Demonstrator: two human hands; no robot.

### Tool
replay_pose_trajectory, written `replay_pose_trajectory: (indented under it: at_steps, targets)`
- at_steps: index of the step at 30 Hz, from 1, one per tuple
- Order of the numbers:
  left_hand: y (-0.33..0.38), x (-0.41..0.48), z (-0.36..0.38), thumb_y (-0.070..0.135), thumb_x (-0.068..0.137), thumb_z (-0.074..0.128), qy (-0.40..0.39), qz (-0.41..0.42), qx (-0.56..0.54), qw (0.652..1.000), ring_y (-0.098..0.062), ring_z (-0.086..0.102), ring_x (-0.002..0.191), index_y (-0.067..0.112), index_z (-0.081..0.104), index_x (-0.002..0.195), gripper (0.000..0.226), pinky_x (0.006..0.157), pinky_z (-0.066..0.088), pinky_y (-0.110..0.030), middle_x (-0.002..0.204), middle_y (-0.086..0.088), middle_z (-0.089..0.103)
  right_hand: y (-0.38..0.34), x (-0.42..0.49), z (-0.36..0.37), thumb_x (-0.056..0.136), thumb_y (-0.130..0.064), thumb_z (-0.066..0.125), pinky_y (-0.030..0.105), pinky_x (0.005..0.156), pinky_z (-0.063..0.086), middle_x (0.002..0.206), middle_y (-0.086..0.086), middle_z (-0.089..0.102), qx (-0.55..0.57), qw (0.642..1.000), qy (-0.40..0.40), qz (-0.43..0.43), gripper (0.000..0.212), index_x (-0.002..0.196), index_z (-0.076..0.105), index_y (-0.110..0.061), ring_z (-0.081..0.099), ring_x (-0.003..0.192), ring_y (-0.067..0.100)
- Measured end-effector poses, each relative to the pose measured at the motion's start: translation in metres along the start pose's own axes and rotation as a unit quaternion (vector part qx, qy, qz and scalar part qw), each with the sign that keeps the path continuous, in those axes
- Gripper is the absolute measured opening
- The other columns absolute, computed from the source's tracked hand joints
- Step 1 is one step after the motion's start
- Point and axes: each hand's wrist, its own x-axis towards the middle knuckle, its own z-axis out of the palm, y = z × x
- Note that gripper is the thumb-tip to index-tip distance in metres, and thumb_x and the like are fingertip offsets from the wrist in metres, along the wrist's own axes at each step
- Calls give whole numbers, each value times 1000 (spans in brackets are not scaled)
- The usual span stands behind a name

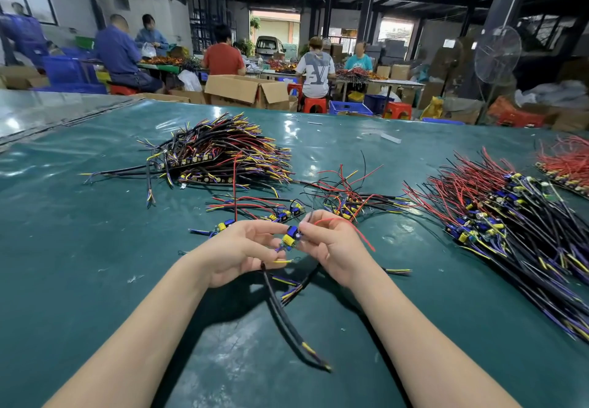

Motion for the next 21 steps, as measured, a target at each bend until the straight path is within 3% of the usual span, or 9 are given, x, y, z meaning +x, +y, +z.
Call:
replay_pose_trajectory:
  at_steps: [3, 6, 9, 13, 16, 18, 21]
  targets:
    - [2, 0, 1, -27, 79, 28, 41, -15, -12, 999, -17, 64, 51, -1, 61, 87, 43, 53, 57, -28, 78, -15, 52, -1, -1, -3, 83, 6, 57, 17, 45, 44, 50, -7, 55, -93, 996, 1, 3, 25, 66, 52, -12, 52, 48, 4]
    - [0, 3, 5, -26, 74, 19, 81, -27, 29, 996, -17, 57, 44, 0, 54, 75, 43, 46, 55, -26, 72, -13, 46, 2, -2, -2, 83, 7, 57, 19, 44, 46, 47, -6, 54, -134, 991, -22, -9, 23, 69, 51, -9, 50, 43, 6]
    - [-5, 6, 10, -24, 70, 14, 121, -21, 109, 986, -13, 49, 40, 7, 44, 70, 43, 33, 33, -14, 68, -12, 44, 5, -2, 4, 82, 12, 56, 21, 45, 50, 47, -4, 55, -113, 993, -10, -28, 25, 68, 49, -7, 52, 40, 8]
    - [-6, 10, 16, -16, 74, 22, 166, -19, 174, 971, -13, 36, 41, 13, 40, 68, 35, 34, 14, -11, 66, -12, 43, 9, -2, 10, 80, 15, 57, 23, 43, 51, 45, 0, 55, -60, 998, 25, -26, 27, 70, 45, -7, 53, 38, 11]
    - [-2, 8, 19, 6, 85, 37, 172, -30, 126, 977, -9, 29, 34, 15, 44, 70, 18, 33, 14, -12, 50, -4, 53, 7, -2, 9, 82, 12, 55, 20, 46, 50, 49, -1, 57, -56, 998, 13, -9, 21, 69, 53, -5, 56, 43, 11]
    - [-2, 8, 18, 21, 90, 44, 165, -20, 129, 978, -9, 29, 34, 16, 47, 74, 18, 32, 15, -13, 49, -2, 56, 5, -2, 8, 84, 11, 53, 19, 48, 50, 51, -2, 59, -33, 999, 2, 6, 20, 72, 56, -4, 57, 46, 9]
    - [-4, 7, 16, 25, 92, 50, 151, 19, 148, 977, -8, 30, 34, 17, 54, 78, 17, 34, 17, -13, 48, 1, 59, 4, -2, 7, 84, 11, 51, 19, 49, 50, 54, 0, 61, 10, 1000, -5, 17, 20, 74, 58, -4, 59, 48, 9]
